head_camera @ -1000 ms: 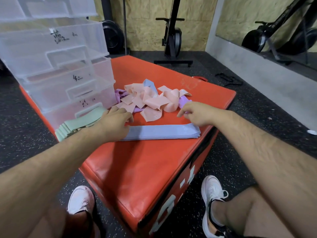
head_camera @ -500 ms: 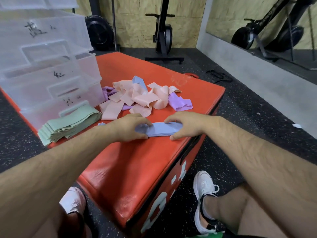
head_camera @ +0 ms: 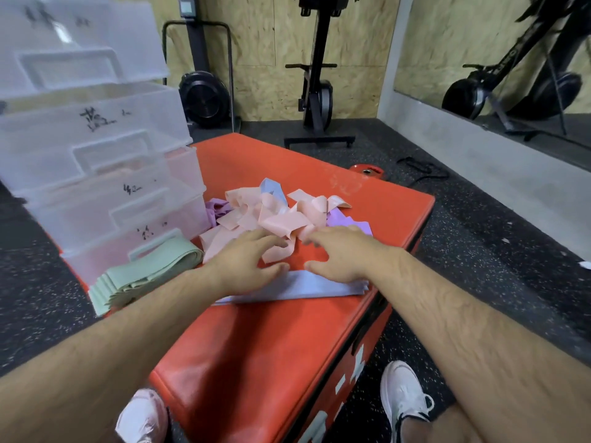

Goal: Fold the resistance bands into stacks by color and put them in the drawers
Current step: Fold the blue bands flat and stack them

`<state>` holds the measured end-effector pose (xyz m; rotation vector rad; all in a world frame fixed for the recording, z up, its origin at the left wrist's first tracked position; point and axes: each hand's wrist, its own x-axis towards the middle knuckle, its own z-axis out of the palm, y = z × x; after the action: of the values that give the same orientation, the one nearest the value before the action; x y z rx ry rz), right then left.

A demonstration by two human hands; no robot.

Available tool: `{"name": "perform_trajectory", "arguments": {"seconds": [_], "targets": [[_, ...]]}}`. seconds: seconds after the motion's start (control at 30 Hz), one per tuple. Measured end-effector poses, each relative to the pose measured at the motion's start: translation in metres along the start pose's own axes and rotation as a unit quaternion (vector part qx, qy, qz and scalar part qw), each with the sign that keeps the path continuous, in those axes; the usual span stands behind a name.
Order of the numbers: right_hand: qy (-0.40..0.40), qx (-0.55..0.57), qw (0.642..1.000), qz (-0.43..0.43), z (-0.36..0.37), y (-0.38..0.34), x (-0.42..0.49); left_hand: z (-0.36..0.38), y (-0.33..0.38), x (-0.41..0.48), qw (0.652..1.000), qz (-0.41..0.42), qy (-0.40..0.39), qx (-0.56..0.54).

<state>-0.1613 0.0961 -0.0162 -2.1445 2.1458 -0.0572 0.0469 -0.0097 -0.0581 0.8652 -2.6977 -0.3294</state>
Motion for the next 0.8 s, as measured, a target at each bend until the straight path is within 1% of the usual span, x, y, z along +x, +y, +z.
{"name": "perform_trajectory", "arguments": {"seconds": [0.1,0.17,0.23,0.3,0.4,0.53,0.63,0.73,0.8], "targets": [[0.047,0.020,0.999,-0.003,-0.009,-0.008,0.019,-0.013,-0.013,0.021,0.999,-0.029,0.016,0.010],[0.073,0.002,0.997,0.001,-0.012,-0.007,0.038,-0.020,-0.021,0.039,0.998,-0.054,0.012,0.012],[0.084,-0.007,0.996,0.019,-0.012,-0.003,0.059,-0.022,-0.027,0.063,0.997,-0.078,-0.011,0.028],[0.087,0.002,0.995,0.050,-0.010,-0.001,0.080,-0.020,-0.033,0.092,0.995,-0.091,-0.011,0.042],[0.075,0.012,0.994,0.081,-0.004,-0.002,0.107,-0.012,-0.046,0.136,0.993,-0.093,-0.010,0.073],[0.026,0.000,0.992,0.124,0.000,-0.004,0.135,-0.007,-0.059,0.183,0.983,-0.118,-0.076,0.116],[0.017,-0.024,0.986,0.165,0.000,0.000,0.147,-0.002,-0.065,0.208,0.976,-0.135,-0.106,0.133],[0.012,-0.019,0.982,0.187,0.001,0.002,0.155,0.002,-0.069,0.223,0.970,-0.131,-0.136,0.155],[0.014,-0.016,0.981,0.195,0.000,0.002,0.158,0.005,-0.072,0.228,0.969,-0.130,-0.131,0.164]]}}
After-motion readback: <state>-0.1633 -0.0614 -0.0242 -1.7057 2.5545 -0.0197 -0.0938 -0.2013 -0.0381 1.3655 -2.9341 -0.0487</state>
